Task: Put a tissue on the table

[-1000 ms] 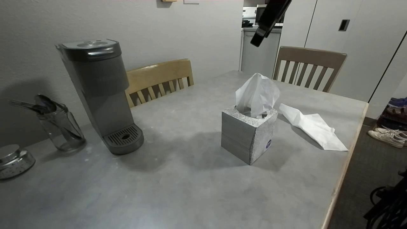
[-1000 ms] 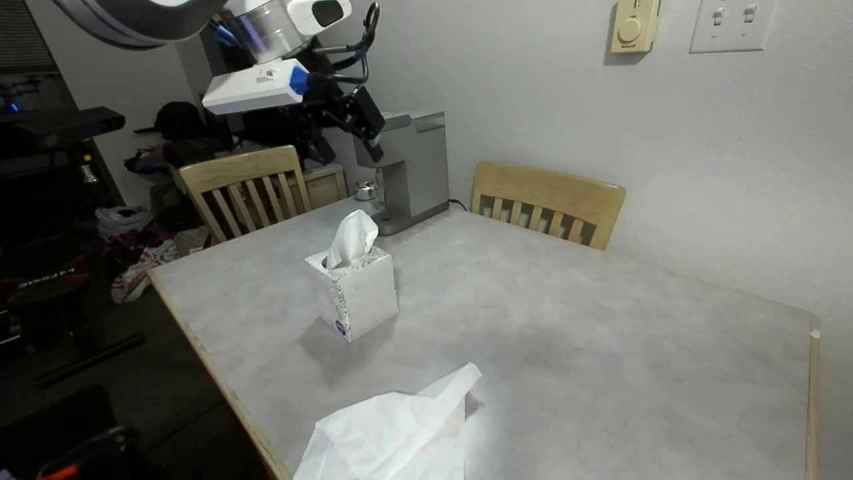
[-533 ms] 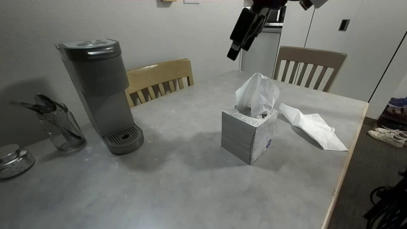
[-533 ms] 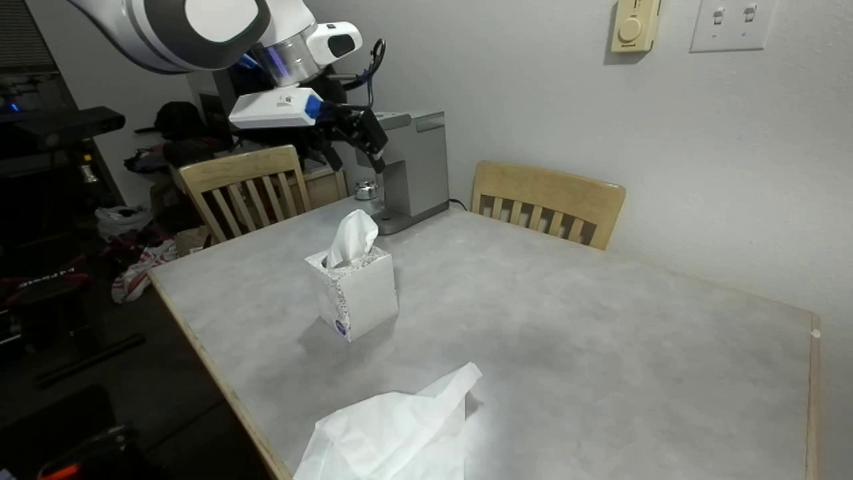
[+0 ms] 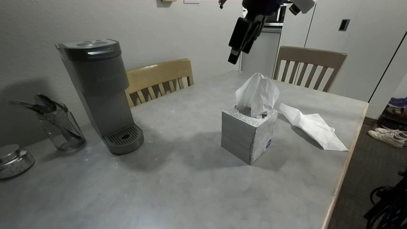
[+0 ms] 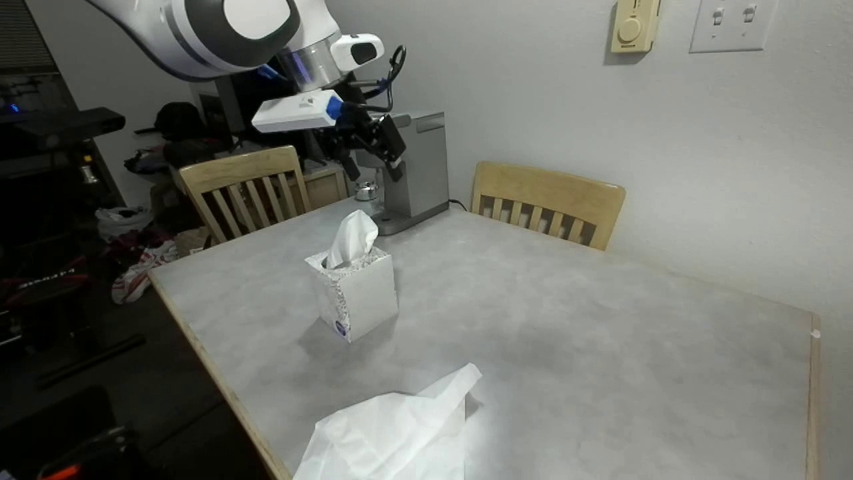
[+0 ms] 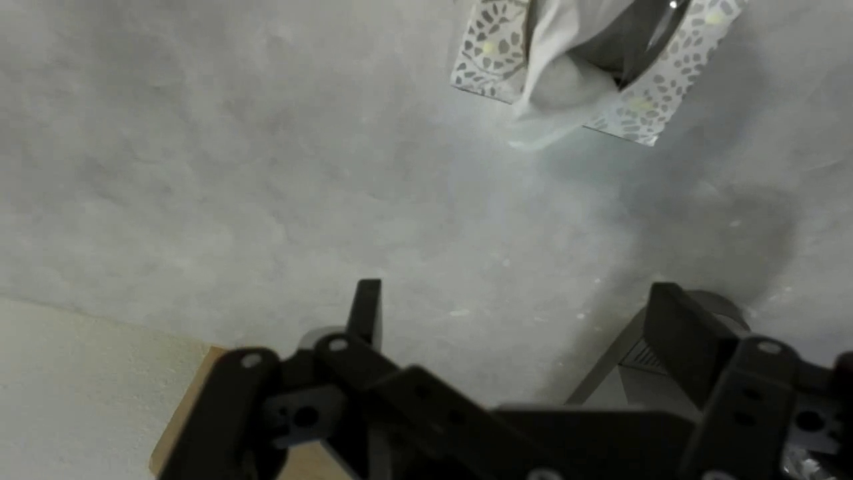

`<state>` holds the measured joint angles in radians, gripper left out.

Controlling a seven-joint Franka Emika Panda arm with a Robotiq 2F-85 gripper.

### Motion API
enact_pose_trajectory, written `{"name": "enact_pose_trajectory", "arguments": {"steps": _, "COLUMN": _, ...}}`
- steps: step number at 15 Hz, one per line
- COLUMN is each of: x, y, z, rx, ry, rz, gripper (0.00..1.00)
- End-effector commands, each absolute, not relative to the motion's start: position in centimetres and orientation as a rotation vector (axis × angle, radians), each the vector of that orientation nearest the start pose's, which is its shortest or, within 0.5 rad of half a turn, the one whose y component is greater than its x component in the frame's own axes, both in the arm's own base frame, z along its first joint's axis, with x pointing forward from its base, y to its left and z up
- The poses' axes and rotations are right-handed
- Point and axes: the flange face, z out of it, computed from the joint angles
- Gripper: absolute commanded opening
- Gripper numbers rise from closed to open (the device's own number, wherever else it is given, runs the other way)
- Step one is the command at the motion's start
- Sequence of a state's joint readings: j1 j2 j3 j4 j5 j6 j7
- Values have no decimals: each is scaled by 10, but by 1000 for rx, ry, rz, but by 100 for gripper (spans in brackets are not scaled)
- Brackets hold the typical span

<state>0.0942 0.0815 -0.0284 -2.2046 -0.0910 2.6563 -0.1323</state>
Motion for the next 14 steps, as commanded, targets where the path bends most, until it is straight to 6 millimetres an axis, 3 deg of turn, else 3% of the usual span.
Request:
{"name": "enact_pose_trajectory", "arguments": {"steps": 1, "x": 573, "y": 34, "z": 382, "rx": -3183, "ry": -346, "rz": -473, "gripper": 100}}
{"name": "enact_pose_trajectory", "arguments": {"steps": 8, "x": 560, "y": 44, "z": 367, "rx": -3168, "ry": -179, "rz": -301, "gripper": 100}}
{"name": "enact_pose_trajectory", "arguments": {"steps": 14, "x": 548, "y": 42, "z": 332, "rx": -3118, "ry": -68, "rz": -206, "gripper": 100}}
